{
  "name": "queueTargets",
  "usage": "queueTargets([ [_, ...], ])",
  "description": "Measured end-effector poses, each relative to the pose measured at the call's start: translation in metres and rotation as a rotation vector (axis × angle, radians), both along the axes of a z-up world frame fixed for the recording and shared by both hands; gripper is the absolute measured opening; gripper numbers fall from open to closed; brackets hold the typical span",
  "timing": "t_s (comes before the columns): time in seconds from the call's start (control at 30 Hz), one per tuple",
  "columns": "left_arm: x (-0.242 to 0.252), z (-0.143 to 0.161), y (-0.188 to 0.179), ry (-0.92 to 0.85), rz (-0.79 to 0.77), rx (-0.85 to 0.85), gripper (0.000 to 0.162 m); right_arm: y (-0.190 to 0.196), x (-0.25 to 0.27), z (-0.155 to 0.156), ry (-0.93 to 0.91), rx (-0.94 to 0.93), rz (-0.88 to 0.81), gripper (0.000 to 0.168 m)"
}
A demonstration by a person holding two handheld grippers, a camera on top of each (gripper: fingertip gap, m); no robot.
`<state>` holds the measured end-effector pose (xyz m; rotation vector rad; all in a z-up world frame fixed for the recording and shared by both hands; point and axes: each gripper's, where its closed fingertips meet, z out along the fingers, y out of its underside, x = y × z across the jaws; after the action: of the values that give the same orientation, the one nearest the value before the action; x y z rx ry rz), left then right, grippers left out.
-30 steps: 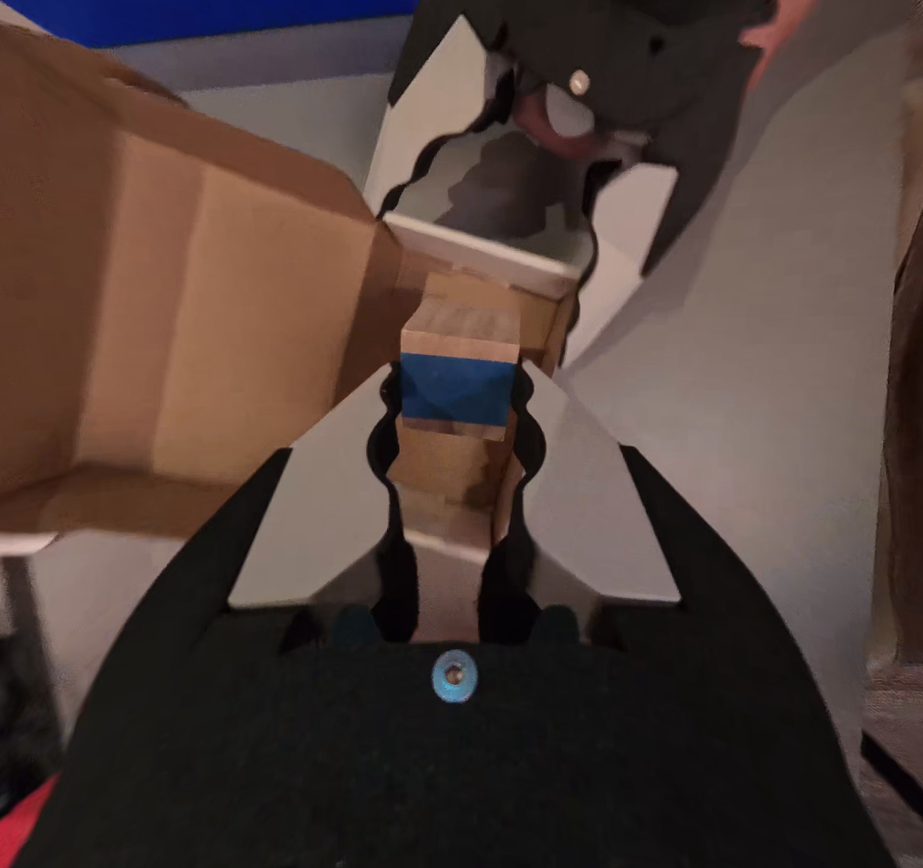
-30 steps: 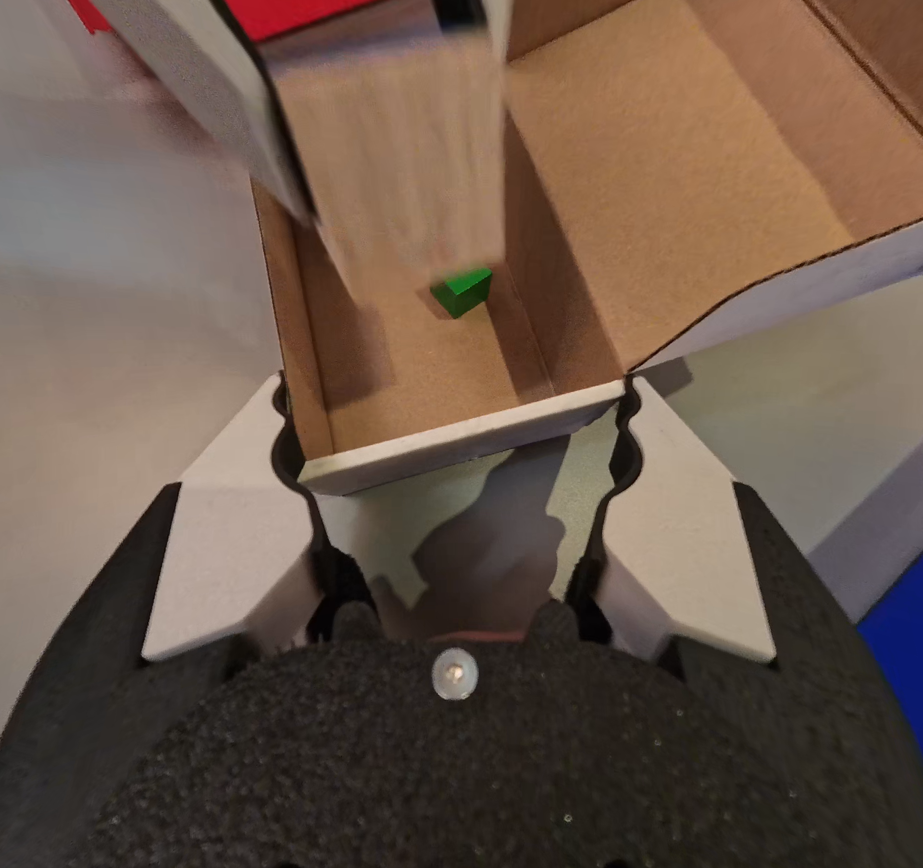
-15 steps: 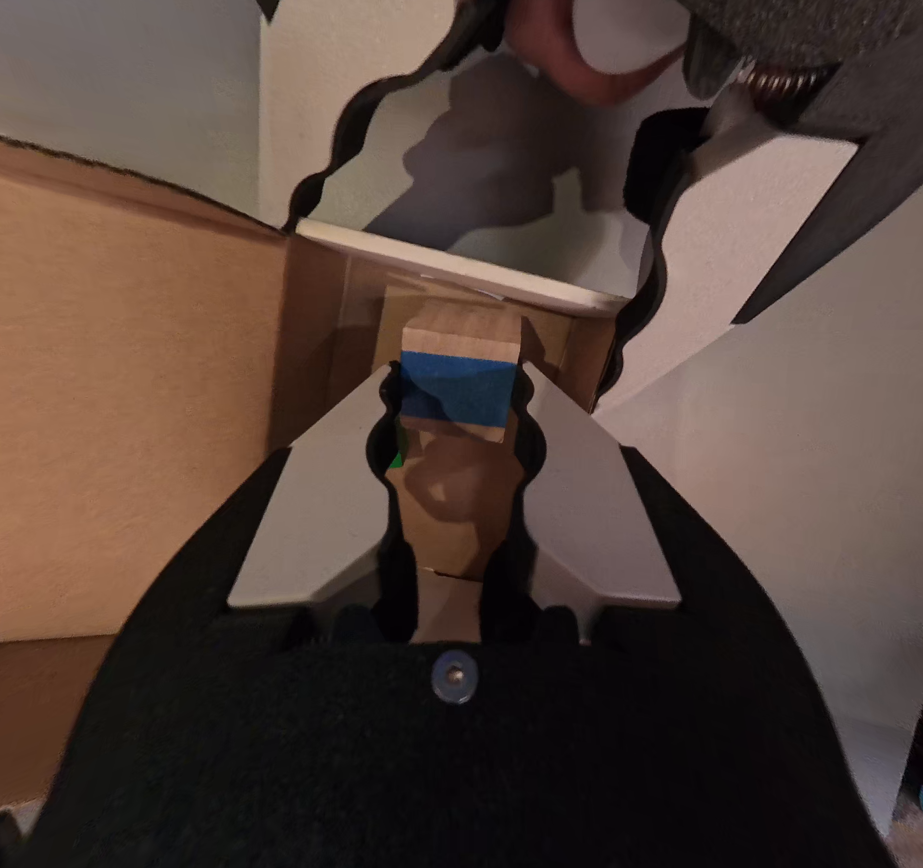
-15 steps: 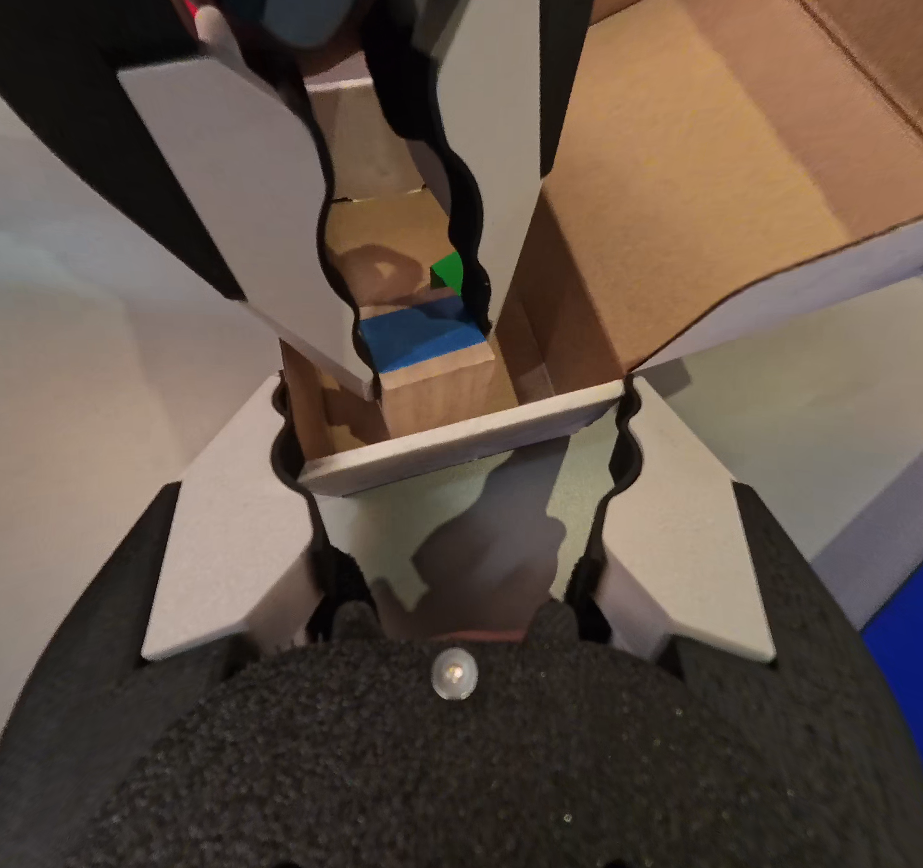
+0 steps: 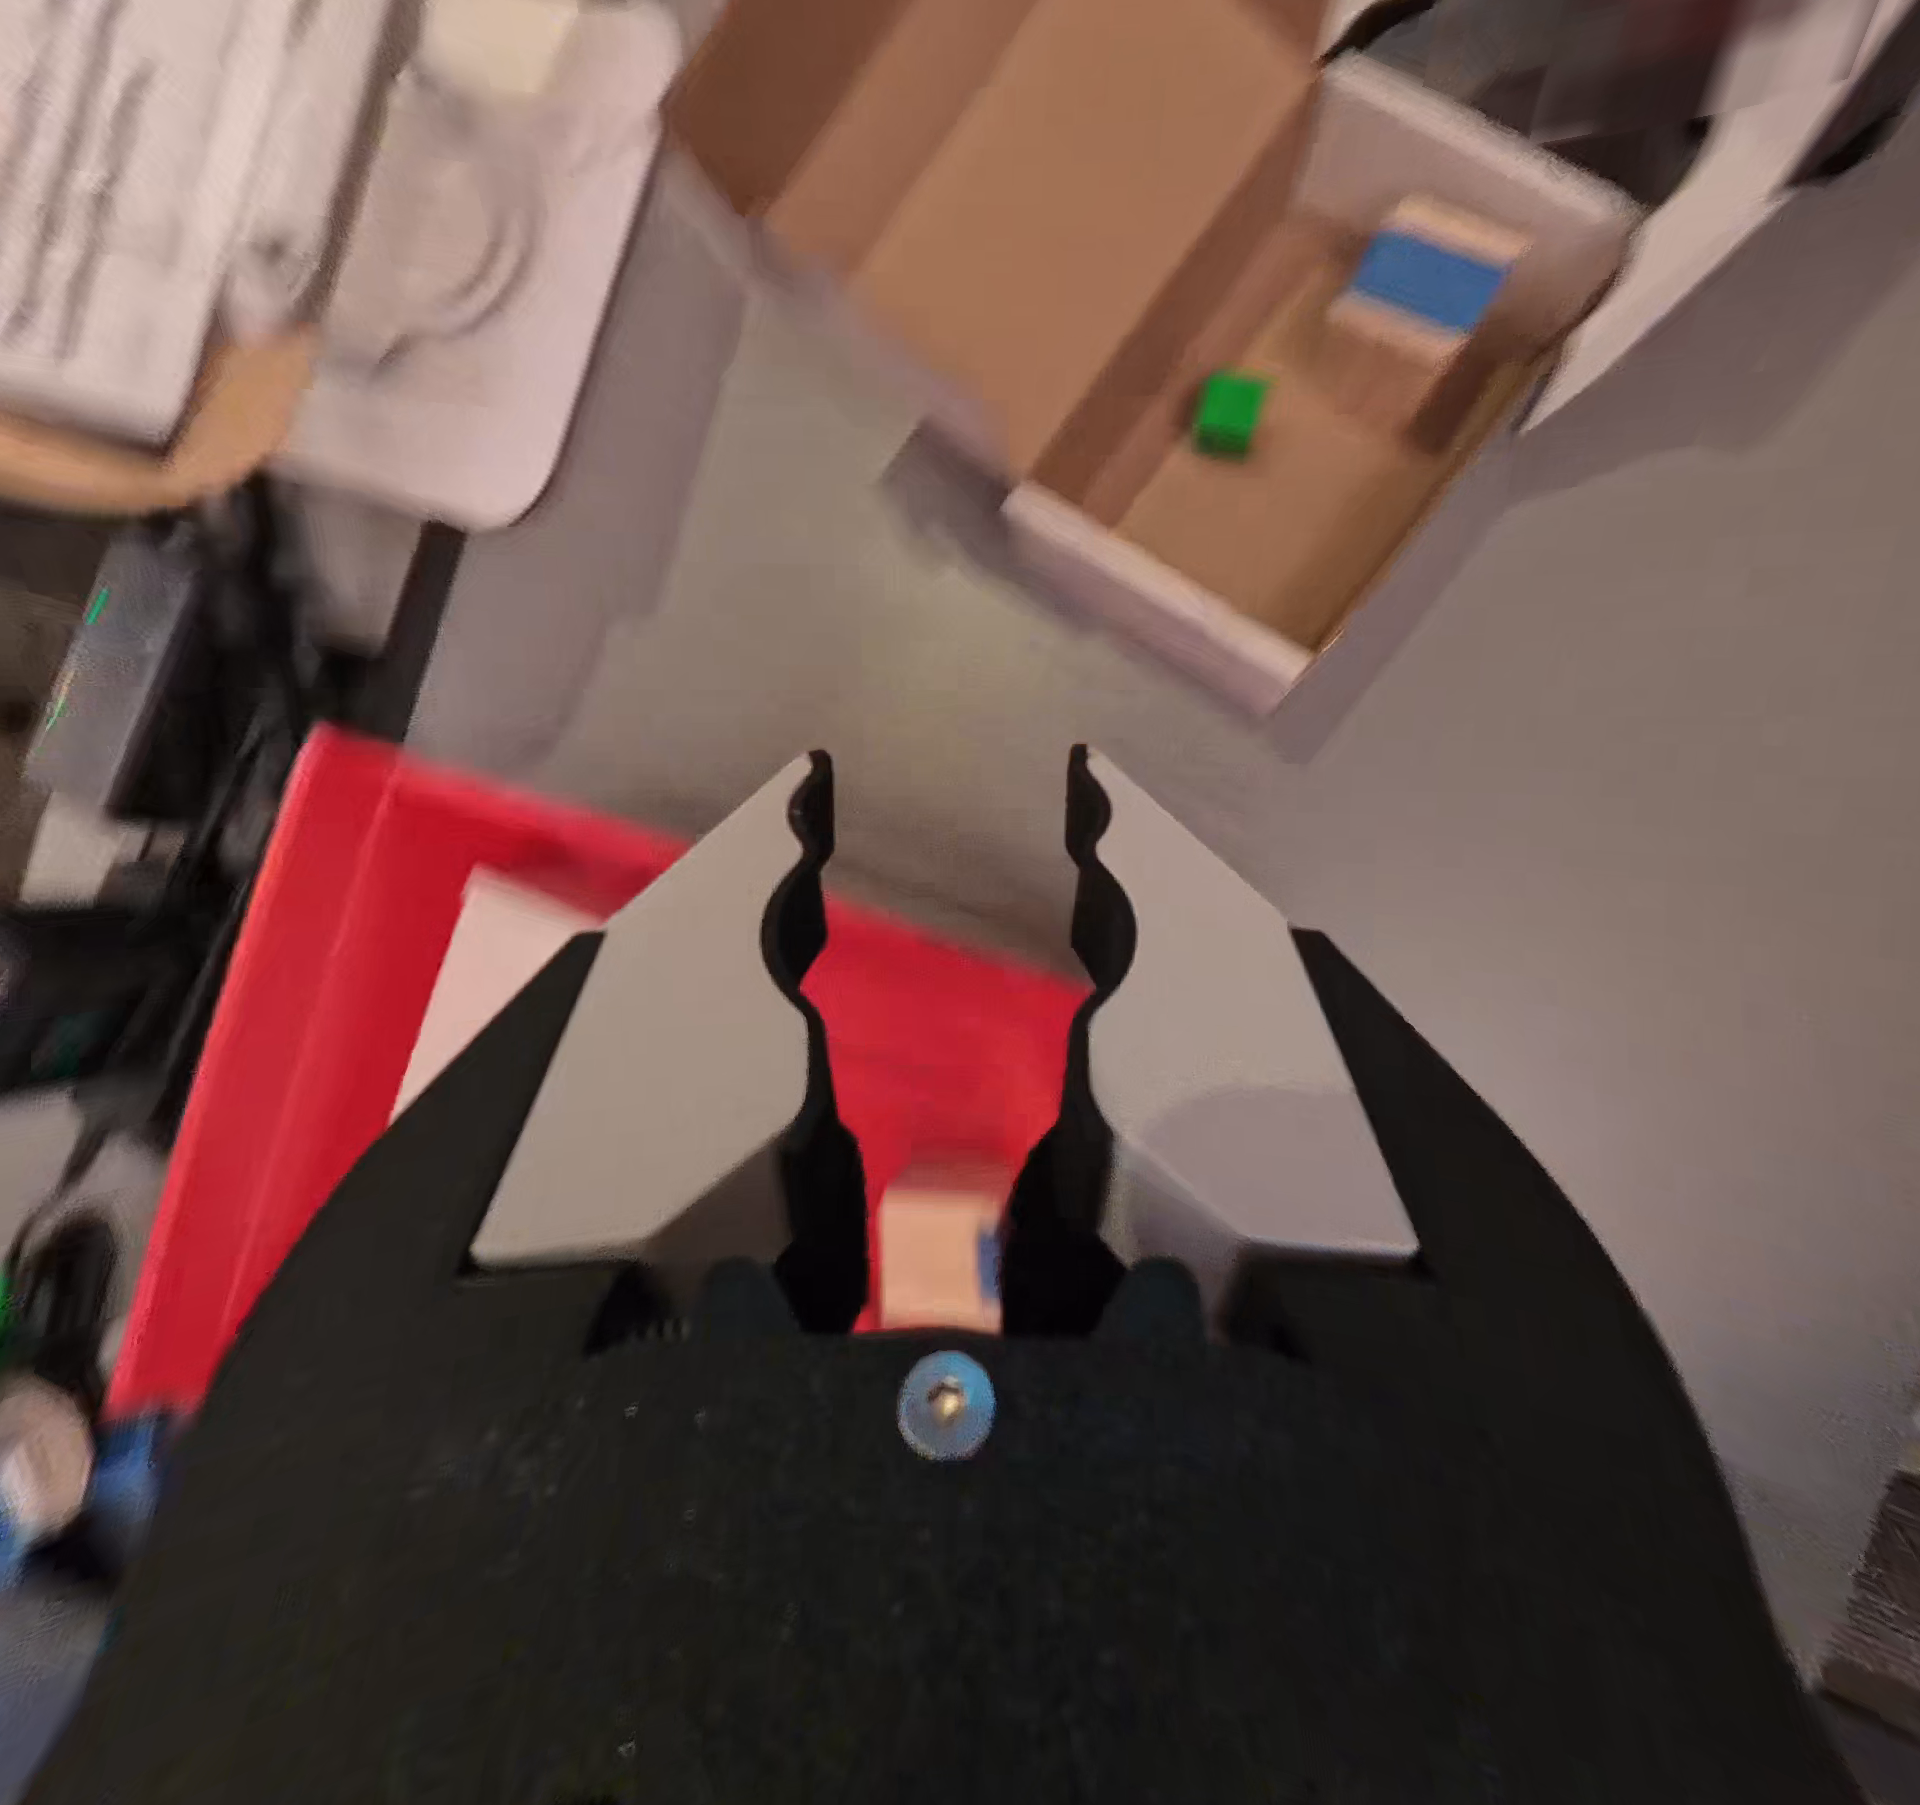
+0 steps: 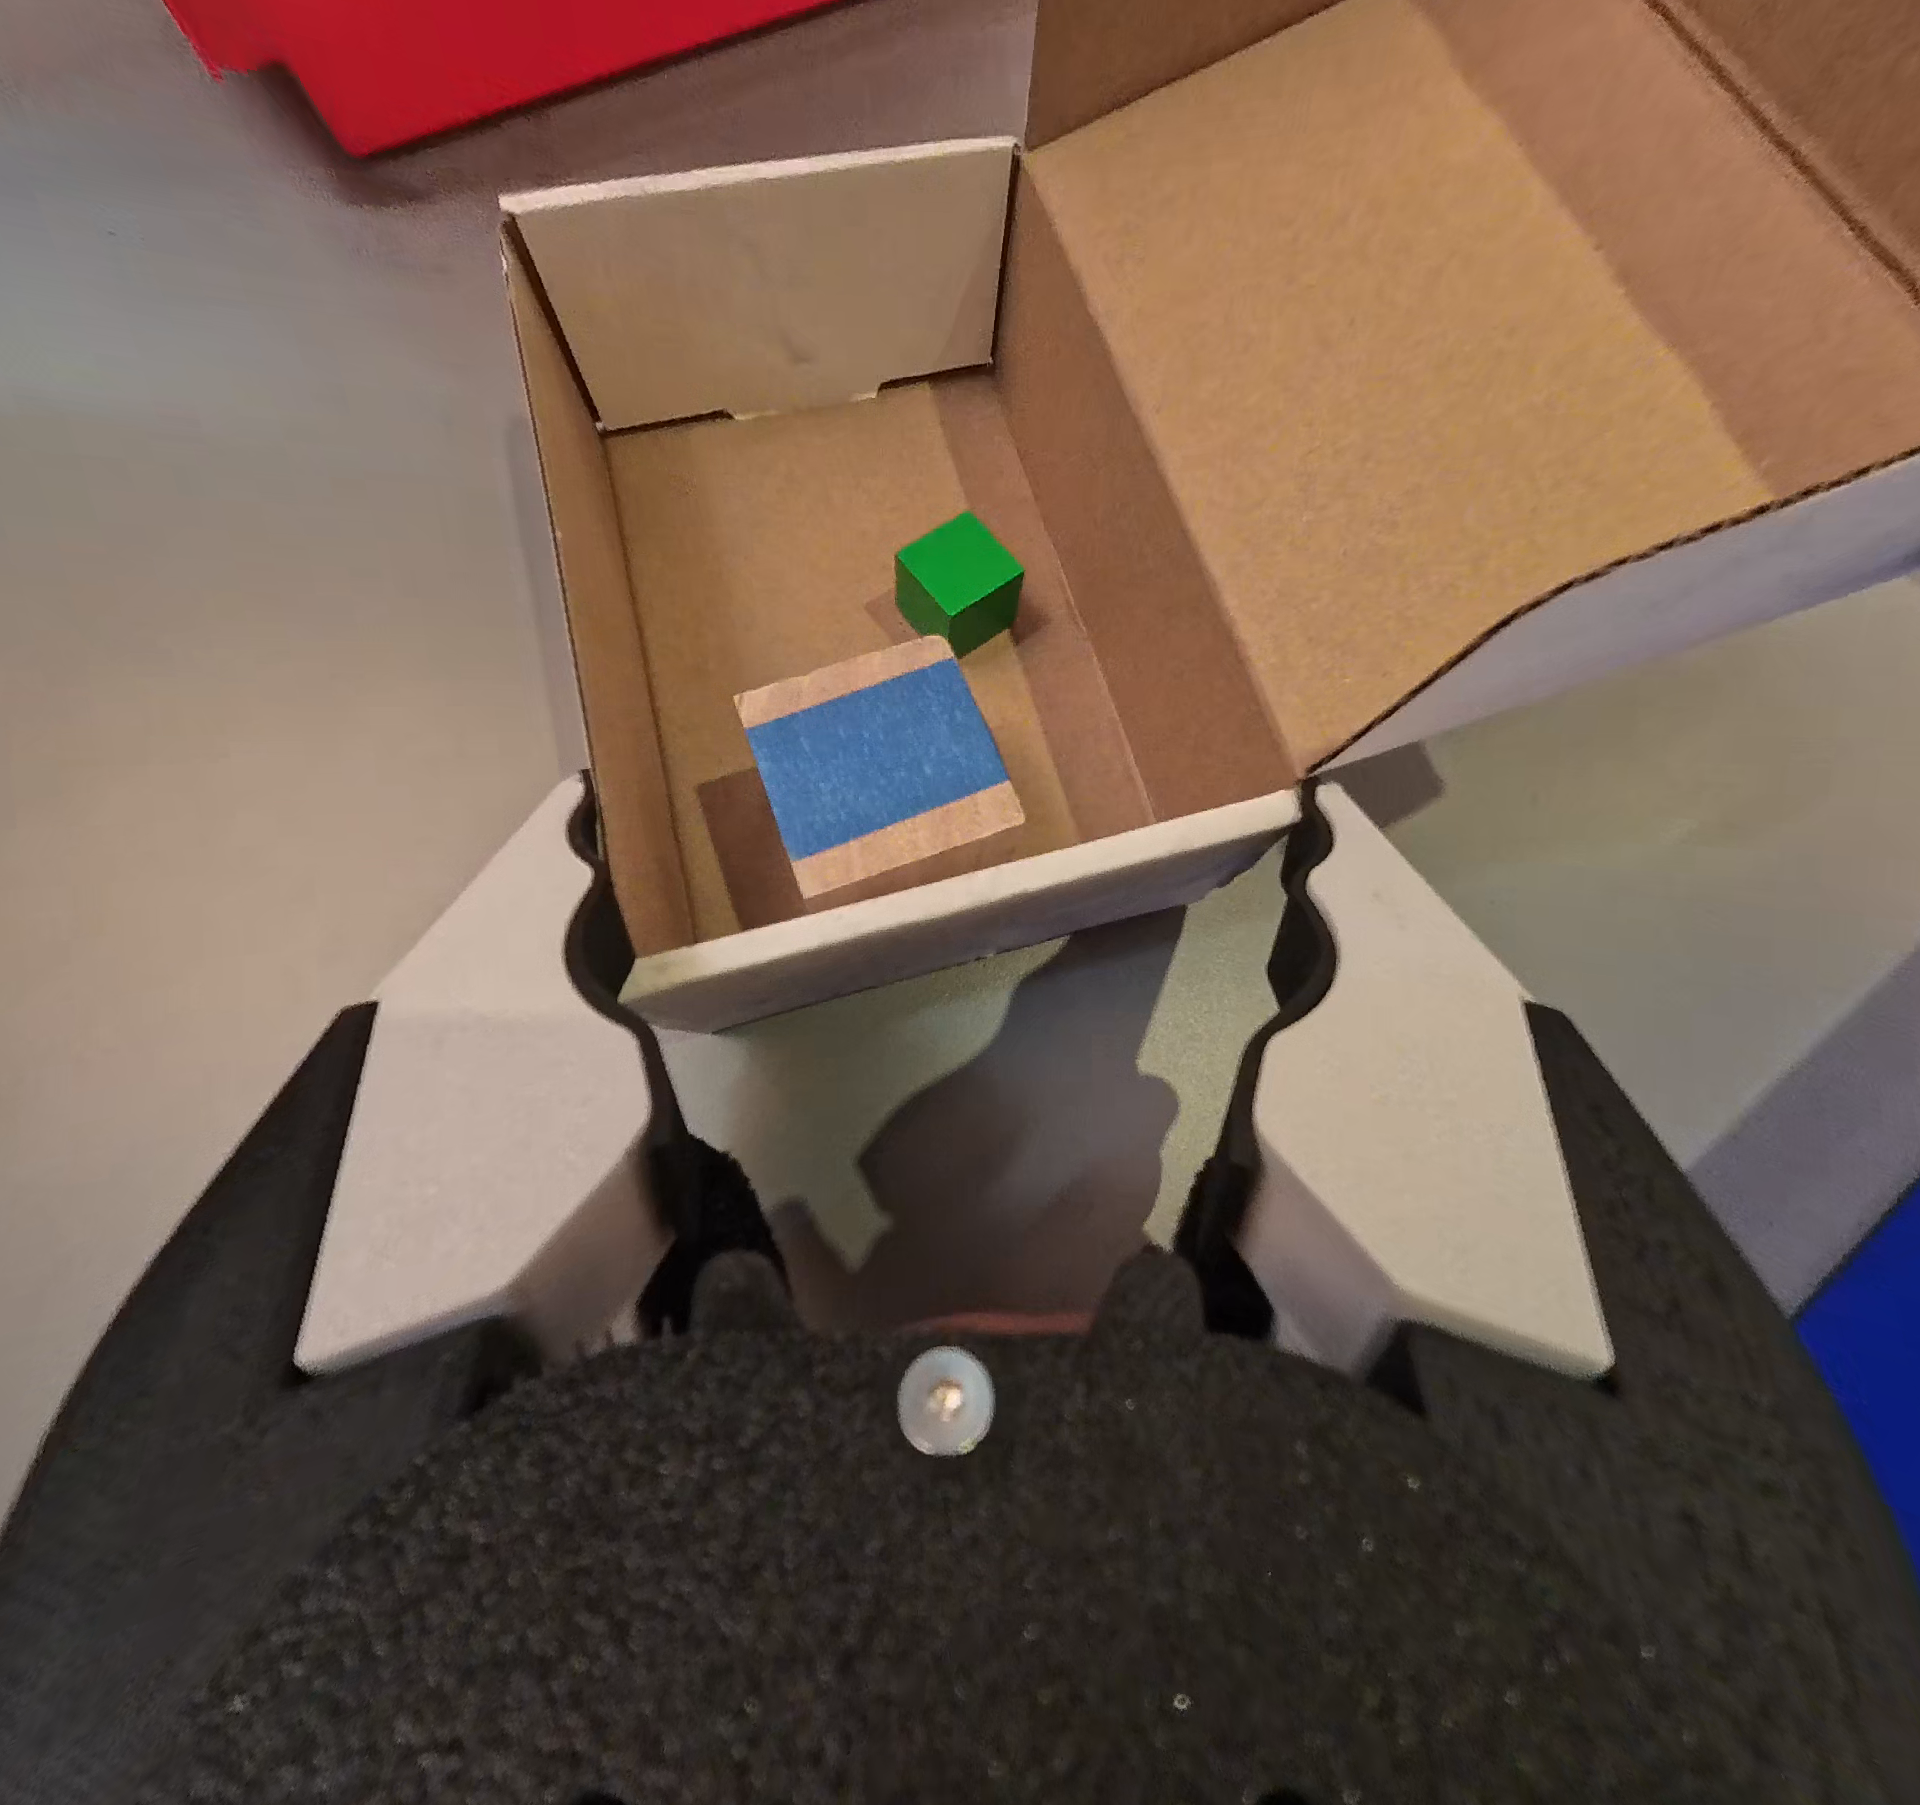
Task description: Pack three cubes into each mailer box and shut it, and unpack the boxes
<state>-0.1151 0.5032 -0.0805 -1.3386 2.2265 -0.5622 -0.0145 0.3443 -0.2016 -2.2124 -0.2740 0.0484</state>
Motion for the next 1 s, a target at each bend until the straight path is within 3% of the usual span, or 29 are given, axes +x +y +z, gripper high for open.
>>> queueTargets([
  [0.13, -0.055, -0.024, 0.078, 0.183, 0.213, 0.036, 0.047, 0.0, 0.0, 0.0, 0.007, -0.008, 0.003, 0.126],
  [0.33, -0.119, -0.09, 0.13, 0.469, 0.328, 0.136, 0.046, 0.0, 0.0, 0.0, 0.002, -0.005, -0.001, 0.126],
  [0.53, -0.152, -0.122, 0.14, 0.657, 0.317, 0.169, 0.045, 0.0, 0.0, 0.0, 0.002, -0.004, -0.004, 0.126],
  [0.63, -0.153, -0.136, 0.14, 0.691, 0.302, 0.179, 0.027, 0.0, 0.0, 0.0, -0.001, -0.004, -0.005, 0.126],
  [0.73, -0.148, -0.123, 0.138, 0.651, 0.307, 0.177, 0.026, 0.0, 0.0, 0.0, -0.001, -0.004, -0.01, 0.126],
  [0.83, -0.132, -0.082, 0.134, 0.528, 0.317, 0.183, 0.026, 0.0, 0.0, 0.0, 0.003, -0.001, -0.008, 0.126],
  [0.9, -0.11, -0.046, 0.114, 0.401, 0.271, 0.166, 0.025, 0.001, 0.0, 0.0, 0.007, -0.002, -0.007, 0.126],
  [1.0, -0.068, -0.006, 0.055, 0.246, 0.1, 0.141, 0.025, 0.001, 0.0, 0.0, 0.001, -0.003, -0.007, 0.126],
])
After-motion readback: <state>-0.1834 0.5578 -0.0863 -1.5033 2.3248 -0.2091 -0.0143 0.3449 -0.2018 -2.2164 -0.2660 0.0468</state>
